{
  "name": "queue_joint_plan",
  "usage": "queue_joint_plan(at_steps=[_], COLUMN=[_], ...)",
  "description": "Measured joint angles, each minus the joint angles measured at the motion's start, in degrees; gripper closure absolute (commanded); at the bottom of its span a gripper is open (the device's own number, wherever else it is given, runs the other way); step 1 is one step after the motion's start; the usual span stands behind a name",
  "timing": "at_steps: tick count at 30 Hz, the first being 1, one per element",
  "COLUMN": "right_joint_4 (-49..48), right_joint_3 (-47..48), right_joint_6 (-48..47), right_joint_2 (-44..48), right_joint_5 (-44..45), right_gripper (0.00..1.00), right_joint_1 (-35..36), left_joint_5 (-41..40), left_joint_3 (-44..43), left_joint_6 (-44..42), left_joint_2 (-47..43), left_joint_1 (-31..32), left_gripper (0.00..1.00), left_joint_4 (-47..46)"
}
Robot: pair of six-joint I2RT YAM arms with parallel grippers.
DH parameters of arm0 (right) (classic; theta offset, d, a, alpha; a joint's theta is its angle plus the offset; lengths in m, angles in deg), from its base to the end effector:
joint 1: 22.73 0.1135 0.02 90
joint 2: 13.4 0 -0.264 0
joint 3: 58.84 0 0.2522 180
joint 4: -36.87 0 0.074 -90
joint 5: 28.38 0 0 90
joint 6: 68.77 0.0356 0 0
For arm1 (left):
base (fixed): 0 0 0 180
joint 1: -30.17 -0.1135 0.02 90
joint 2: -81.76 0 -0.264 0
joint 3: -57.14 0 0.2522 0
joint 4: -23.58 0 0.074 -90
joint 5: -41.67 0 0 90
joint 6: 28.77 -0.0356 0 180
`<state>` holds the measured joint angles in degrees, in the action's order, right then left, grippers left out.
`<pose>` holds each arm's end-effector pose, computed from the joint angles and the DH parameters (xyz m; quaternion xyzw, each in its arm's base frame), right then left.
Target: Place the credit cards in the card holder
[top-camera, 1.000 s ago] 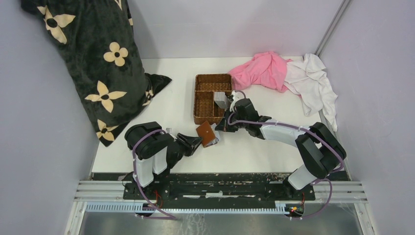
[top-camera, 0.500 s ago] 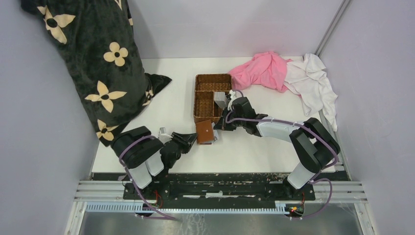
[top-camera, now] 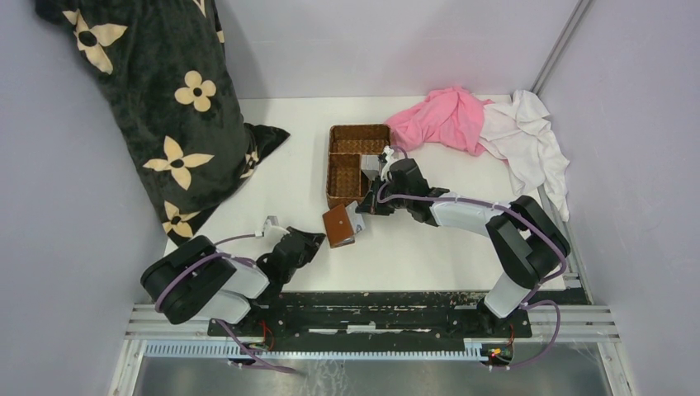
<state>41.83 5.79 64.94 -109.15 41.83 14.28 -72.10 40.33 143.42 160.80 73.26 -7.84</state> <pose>0.2716 0.2198 0.1825 -0.0265 0.8811 0.4059 0.2411 0.1404 -0.1117 0.0949 -0.3806 0.7678 -0.3469 0.3812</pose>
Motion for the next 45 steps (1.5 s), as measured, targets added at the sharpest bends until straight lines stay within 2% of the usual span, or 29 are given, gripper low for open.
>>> queue_joint_plan(at_steps=[3,8,12,27,45], right_joint_4=[-0.6,-1.0,0.0,4.0,4.5], right_joint_3=[0.1,0.1,0.1,0.1,0.1], right_joint_6=[0.2,0.2,-0.4,-5.2,-5.6], right_joint_2=[0.0,-0.3,-0.8,-0.8,-1.3], right_joint_5=[-0.3,-0.7,0.3,5.5,5.8], right_gripper=[0.99,0.99,0.99,0.99,0.99], right_joint_1=[0.1,0.2,0.4,0.4,0.4], left_joint_5=[0.4,1.5,2.4,3.2,3.7], left_joint_3=[-0.7,-0.7,-0.8,-0.8,-1.4], left_joint_6=[0.0,0.0,0.0,0.0,0.0], left_joint_2=[3.5,10.8,13.2,13.0,15.1], left_joint_1=[0.0,0.0,0.0,-0.1,-0.2], left_gripper=[0.86,0.87,0.87,0.86,0.86], left_joint_4=[-2.7,-12.3,-15.5,-15.3,-17.2])
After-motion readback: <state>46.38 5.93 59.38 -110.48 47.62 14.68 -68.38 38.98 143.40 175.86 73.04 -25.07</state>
